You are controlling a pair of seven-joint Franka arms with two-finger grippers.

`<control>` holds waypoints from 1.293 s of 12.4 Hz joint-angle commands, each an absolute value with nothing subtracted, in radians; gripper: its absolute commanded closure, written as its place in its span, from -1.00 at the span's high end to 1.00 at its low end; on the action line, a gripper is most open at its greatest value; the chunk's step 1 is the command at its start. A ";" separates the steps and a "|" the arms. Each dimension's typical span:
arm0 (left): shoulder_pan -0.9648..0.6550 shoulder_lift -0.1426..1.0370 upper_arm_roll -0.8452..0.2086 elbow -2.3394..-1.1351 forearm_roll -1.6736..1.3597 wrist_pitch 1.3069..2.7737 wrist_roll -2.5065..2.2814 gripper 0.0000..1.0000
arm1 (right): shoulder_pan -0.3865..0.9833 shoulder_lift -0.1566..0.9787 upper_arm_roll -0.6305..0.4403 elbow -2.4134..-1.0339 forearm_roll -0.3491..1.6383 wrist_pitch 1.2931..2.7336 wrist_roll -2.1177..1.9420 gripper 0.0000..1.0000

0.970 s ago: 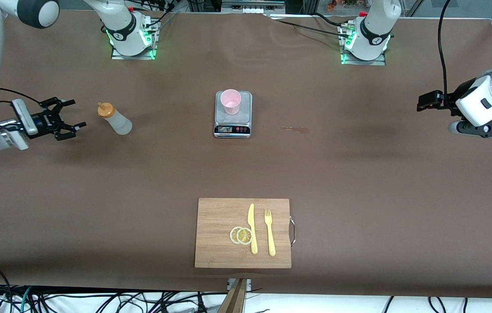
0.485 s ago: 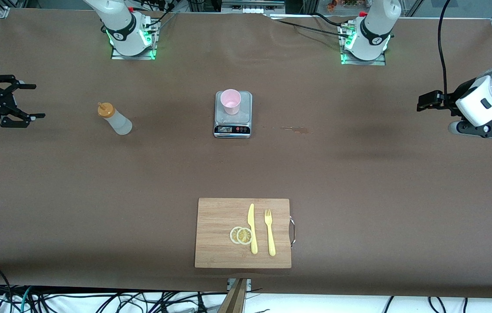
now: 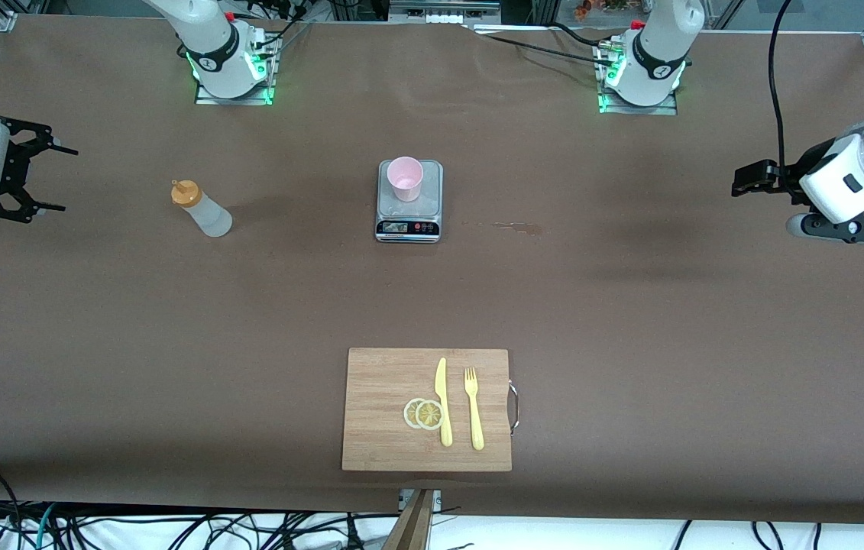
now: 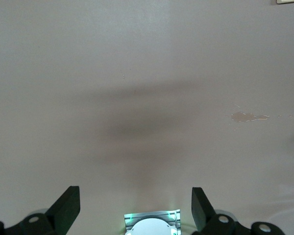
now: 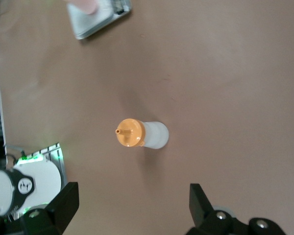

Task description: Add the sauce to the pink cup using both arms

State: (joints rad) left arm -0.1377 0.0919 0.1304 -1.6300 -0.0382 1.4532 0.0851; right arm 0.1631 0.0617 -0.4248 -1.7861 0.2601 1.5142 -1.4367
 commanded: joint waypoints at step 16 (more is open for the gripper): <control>-0.135 0.112 0.130 -1.588 -0.028 1.434 0.106 1.00 | 0.238 -0.173 -0.150 -1.755 0.002 1.516 -0.068 1.00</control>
